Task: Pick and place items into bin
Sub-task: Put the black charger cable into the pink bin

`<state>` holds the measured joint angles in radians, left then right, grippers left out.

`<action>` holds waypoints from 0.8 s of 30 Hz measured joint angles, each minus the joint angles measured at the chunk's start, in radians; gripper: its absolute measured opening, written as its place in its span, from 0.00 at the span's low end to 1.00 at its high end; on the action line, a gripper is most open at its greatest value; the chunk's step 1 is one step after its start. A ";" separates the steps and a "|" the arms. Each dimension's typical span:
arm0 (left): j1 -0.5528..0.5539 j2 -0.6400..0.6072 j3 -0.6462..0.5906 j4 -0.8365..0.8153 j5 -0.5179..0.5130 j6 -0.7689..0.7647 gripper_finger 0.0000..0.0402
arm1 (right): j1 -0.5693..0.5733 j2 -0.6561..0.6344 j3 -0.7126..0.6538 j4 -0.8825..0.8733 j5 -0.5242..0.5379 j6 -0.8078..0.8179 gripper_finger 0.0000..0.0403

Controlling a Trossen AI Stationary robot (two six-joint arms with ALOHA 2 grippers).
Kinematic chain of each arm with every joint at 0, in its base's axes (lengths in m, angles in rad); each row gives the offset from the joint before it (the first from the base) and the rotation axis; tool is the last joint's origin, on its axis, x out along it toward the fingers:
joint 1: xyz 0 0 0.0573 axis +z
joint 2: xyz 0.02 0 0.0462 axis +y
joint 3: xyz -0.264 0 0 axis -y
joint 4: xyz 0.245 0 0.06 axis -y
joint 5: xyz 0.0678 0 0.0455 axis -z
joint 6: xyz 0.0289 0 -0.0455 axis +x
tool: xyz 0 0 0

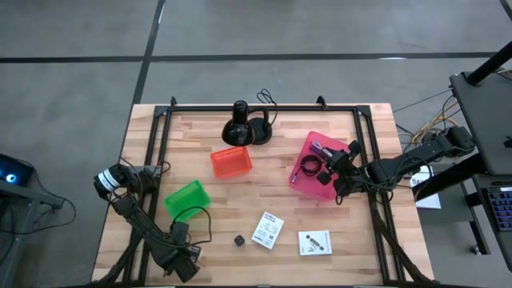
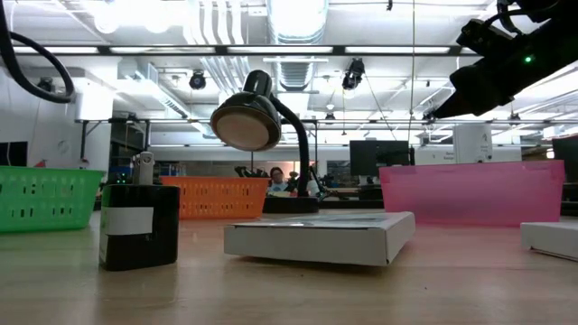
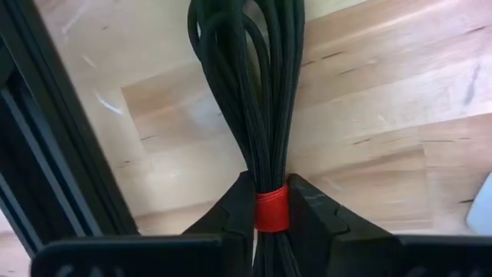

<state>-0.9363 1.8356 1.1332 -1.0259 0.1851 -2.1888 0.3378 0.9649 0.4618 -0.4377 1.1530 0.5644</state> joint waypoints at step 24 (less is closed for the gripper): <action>-0.002 -0.131 -0.001 0.031 0.125 0.169 0.09 | 0.000 0.000 0.000 -0.001 0.000 0.000 0.17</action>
<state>-0.9382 1.7049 1.1324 -0.9946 0.3099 -2.0202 0.3381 0.9646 0.4618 -0.4389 1.1530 0.5644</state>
